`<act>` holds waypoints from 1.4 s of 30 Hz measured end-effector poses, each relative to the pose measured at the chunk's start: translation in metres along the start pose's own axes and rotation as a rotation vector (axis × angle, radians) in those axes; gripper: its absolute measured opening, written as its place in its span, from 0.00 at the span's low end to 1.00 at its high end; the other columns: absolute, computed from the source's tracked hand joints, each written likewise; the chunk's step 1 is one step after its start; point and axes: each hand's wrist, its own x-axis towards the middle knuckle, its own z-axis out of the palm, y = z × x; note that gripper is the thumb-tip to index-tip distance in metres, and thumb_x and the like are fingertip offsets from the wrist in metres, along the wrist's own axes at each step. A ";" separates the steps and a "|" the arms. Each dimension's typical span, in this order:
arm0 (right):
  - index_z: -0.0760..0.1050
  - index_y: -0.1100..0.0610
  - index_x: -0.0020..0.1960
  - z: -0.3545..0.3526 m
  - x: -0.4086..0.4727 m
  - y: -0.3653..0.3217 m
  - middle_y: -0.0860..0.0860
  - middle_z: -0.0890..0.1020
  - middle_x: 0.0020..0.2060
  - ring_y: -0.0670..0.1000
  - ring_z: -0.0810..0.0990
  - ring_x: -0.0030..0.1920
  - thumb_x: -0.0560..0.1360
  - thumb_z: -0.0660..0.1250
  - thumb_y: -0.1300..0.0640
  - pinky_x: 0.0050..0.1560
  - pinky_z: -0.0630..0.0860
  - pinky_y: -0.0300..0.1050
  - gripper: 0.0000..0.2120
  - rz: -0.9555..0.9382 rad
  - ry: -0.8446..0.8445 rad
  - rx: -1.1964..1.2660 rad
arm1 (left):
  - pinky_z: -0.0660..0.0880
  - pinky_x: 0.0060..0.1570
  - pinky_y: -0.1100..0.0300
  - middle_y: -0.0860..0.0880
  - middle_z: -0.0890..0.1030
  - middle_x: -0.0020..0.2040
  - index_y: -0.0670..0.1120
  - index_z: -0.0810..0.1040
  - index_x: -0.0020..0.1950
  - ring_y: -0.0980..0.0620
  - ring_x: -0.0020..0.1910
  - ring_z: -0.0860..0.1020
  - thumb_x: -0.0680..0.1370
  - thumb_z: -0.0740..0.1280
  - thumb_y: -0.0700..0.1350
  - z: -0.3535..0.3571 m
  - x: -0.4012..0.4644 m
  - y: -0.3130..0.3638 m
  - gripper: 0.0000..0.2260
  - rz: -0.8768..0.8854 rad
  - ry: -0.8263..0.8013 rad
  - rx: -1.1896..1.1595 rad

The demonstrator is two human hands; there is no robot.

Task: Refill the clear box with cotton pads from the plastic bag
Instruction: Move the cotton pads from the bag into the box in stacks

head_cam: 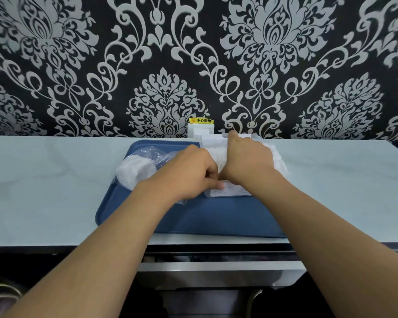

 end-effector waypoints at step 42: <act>0.78 0.65 0.57 -0.003 -0.009 -0.023 0.47 0.73 0.28 0.43 0.68 0.28 0.81 0.64 0.55 0.33 0.68 0.41 0.13 -0.562 -0.121 0.586 | 0.79 0.56 0.52 0.45 0.88 0.50 0.42 0.85 0.52 0.50 0.47 0.84 0.70 0.75 0.54 -0.051 -0.044 -0.064 0.18 -0.514 0.215 -1.167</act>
